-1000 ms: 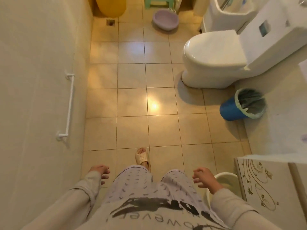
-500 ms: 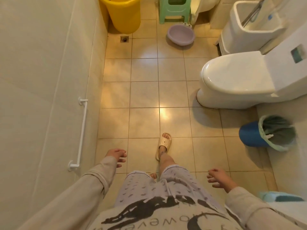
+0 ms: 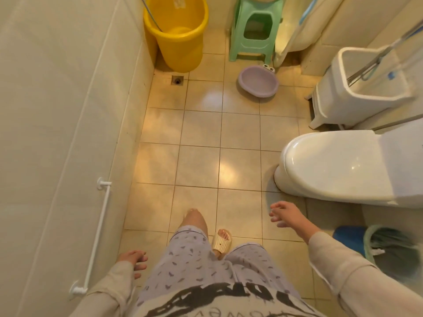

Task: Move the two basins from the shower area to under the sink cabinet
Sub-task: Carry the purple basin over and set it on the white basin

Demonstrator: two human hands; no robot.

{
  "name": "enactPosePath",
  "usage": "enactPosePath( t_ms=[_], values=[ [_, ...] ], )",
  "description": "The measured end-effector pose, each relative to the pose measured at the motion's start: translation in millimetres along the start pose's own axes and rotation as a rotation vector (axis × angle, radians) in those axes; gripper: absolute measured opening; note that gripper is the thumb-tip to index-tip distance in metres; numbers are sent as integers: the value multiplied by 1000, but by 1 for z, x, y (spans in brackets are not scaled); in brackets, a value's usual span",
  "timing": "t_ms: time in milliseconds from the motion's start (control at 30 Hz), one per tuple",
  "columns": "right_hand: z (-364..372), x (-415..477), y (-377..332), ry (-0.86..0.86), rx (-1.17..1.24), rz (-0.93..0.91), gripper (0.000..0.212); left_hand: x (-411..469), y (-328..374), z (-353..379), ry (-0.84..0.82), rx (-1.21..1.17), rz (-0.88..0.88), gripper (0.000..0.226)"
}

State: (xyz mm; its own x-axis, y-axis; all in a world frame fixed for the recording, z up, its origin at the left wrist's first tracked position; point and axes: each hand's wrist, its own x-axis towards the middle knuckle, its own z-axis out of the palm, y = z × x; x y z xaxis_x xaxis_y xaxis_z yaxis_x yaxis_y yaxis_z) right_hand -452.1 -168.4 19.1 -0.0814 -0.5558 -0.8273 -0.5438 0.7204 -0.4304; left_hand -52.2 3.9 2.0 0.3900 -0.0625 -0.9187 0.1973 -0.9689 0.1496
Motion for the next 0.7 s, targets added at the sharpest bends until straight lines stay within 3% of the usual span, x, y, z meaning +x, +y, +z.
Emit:
enactPosePath(
  t_ms=[133,300,500,700],
  values=[
    [-7,35,-40,30,92,30,12,14,72,3,7,43,2,10],
    [3,62,-70,30,146,129,18,35,200,12,-12,114,37,25],
    [15,69,-88,48,156,287,26,25,373,36,-108,253,218,17],
    [5,90,-121,146,284,367,21,23,481,58,-120,370,326,18]
  ],
)
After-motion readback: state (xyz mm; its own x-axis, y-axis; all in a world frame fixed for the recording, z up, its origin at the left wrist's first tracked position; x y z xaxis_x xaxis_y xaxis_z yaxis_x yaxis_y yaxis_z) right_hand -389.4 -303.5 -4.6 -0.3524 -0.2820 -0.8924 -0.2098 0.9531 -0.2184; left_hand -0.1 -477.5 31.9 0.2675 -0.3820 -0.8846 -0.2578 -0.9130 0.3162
